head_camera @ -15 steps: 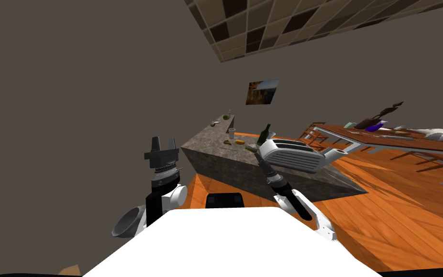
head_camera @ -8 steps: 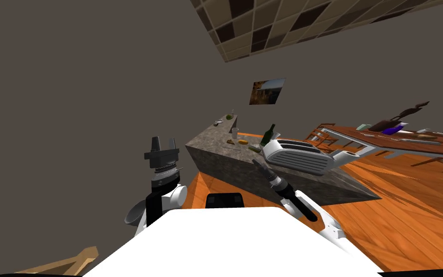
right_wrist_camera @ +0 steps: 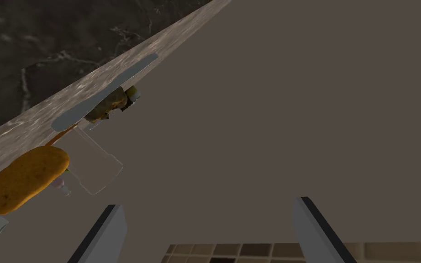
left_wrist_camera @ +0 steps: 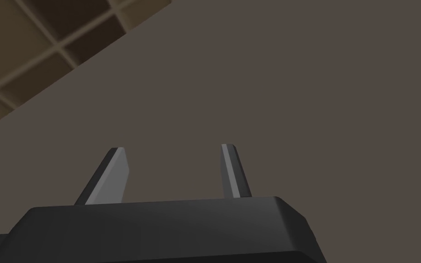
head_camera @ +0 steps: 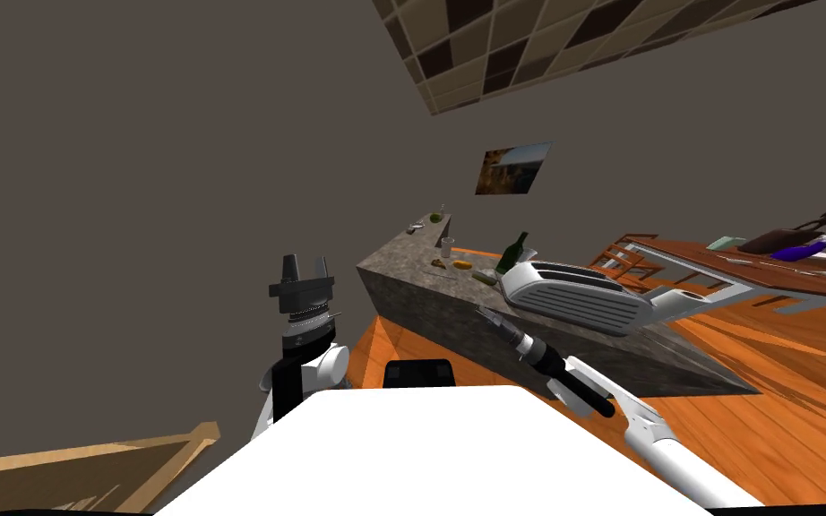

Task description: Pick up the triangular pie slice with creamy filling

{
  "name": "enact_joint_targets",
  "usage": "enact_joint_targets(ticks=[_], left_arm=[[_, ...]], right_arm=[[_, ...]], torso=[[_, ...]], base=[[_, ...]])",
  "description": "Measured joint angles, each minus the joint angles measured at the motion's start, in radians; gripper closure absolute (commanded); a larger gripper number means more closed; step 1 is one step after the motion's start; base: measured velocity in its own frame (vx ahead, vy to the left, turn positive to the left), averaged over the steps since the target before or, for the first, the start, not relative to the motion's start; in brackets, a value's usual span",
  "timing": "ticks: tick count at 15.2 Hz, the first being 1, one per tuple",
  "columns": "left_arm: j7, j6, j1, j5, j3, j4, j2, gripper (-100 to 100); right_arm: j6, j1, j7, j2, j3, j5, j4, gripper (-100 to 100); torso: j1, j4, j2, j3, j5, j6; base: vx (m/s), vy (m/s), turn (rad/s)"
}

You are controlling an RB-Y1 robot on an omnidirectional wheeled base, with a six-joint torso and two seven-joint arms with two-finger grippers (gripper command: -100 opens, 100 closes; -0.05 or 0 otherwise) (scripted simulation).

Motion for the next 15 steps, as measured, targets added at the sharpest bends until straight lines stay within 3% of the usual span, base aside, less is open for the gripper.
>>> enact_joint_targets(ticks=[3,11,15], left_arm=[[0.000,0.000,0.000,0.000,0.000,0.000,0.000,0],[0.000,0.000,0.000,0.000,0.000,0.000,0.000,0],[0.000,0.000,0.000,0.000,0.000,0.000,0.000,0]], right_arm=[[-0.016,-0.014,0.002,-0.059,0.026,0.032,0.072,-100],[-0.059,-0.014,0.004,-0.204,0.058,0.086,0.200,-100],[-0.073,-0.019,0.008,-0.243,0.072,0.106,0.255,-100]], torso=[[0.000,0.000,0.000,0.000,0.000,0.000],[-0.001,0.000,-0.001,-0.001,0.000,0.000],[-0.002,0.000,-0.002,-0.001,0.000,0.000]], base=[[-0.026,0.049,0.116],[-0.012,0.036,0.091],[-0.007,0.024,0.087]])
